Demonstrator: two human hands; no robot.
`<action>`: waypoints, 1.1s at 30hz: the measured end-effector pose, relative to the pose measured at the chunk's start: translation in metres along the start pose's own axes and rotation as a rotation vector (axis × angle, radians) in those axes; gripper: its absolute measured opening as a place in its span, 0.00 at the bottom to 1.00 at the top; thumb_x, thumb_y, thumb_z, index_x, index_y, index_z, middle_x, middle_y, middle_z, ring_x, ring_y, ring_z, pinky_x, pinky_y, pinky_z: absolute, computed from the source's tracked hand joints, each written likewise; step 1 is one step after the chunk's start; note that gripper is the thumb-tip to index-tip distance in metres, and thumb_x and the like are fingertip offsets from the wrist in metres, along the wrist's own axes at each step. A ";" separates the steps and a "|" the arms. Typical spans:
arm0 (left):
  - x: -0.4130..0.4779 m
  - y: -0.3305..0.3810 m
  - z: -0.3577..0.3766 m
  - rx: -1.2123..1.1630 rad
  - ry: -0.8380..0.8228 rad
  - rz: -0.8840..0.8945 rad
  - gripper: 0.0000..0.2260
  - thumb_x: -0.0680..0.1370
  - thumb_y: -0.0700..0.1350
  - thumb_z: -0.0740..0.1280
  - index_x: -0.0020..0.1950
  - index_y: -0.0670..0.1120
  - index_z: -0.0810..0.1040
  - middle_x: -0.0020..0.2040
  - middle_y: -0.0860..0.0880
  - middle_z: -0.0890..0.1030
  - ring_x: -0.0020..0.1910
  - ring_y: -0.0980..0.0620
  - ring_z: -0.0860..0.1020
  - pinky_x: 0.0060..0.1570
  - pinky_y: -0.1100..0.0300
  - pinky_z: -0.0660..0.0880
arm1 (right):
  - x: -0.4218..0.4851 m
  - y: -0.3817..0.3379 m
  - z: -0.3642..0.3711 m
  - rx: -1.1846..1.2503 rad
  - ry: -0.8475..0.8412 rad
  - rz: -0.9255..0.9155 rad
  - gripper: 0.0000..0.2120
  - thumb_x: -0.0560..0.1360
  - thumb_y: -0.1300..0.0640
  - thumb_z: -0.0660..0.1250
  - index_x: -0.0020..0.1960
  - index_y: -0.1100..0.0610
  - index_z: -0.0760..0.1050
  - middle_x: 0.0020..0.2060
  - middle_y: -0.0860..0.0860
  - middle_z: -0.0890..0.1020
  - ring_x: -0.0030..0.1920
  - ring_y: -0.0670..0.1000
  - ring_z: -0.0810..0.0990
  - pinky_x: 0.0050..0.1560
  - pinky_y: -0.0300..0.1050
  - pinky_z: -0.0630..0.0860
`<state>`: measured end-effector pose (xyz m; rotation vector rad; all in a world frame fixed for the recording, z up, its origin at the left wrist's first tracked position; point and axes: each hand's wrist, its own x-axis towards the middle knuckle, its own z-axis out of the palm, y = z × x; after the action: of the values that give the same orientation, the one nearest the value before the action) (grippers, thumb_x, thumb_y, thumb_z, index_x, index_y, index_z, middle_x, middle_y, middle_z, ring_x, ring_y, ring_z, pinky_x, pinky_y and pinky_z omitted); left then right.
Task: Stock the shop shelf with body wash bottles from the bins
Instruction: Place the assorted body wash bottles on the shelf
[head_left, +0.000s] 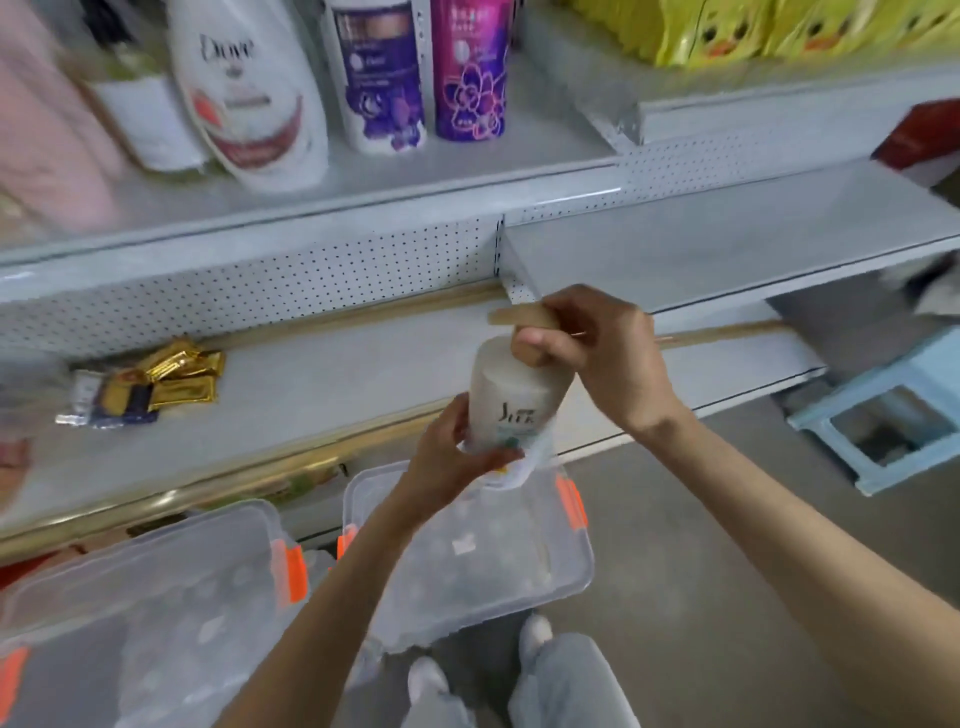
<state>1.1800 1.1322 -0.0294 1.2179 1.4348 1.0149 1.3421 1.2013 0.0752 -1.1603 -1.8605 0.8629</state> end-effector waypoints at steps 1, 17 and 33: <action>0.002 0.017 -0.002 -0.009 0.015 0.029 0.26 0.57 0.56 0.76 0.53 0.55 0.75 0.51 0.52 0.83 0.51 0.52 0.81 0.53 0.52 0.78 | 0.008 -0.015 -0.010 0.007 0.017 -0.036 0.10 0.69 0.50 0.75 0.45 0.52 0.77 0.35 0.40 0.80 0.38 0.38 0.79 0.43 0.33 0.74; 0.109 0.202 0.029 0.021 0.196 0.256 0.21 0.66 0.38 0.78 0.55 0.47 0.77 0.49 0.54 0.84 0.47 0.57 0.83 0.41 0.65 0.77 | 0.146 -0.045 -0.151 0.142 -0.285 -0.312 0.29 0.63 0.57 0.76 0.61 0.56 0.70 0.51 0.46 0.79 0.47 0.35 0.77 0.47 0.30 0.73; 0.249 0.232 0.035 -0.107 0.407 0.201 0.25 0.69 0.40 0.76 0.63 0.49 0.73 0.54 0.50 0.82 0.54 0.53 0.80 0.53 0.56 0.79 | 0.312 -0.010 -0.155 0.075 -0.297 -0.244 0.34 0.56 0.53 0.83 0.58 0.52 0.73 0.48 0.38 0.77 0.49 0.38 0.77 0.49 0.34 0.74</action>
<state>1.2483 1.4147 0.1516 1.1359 1.5598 1.5257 1.3809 1.5079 0.2354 -0.7695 -2.1357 0.9952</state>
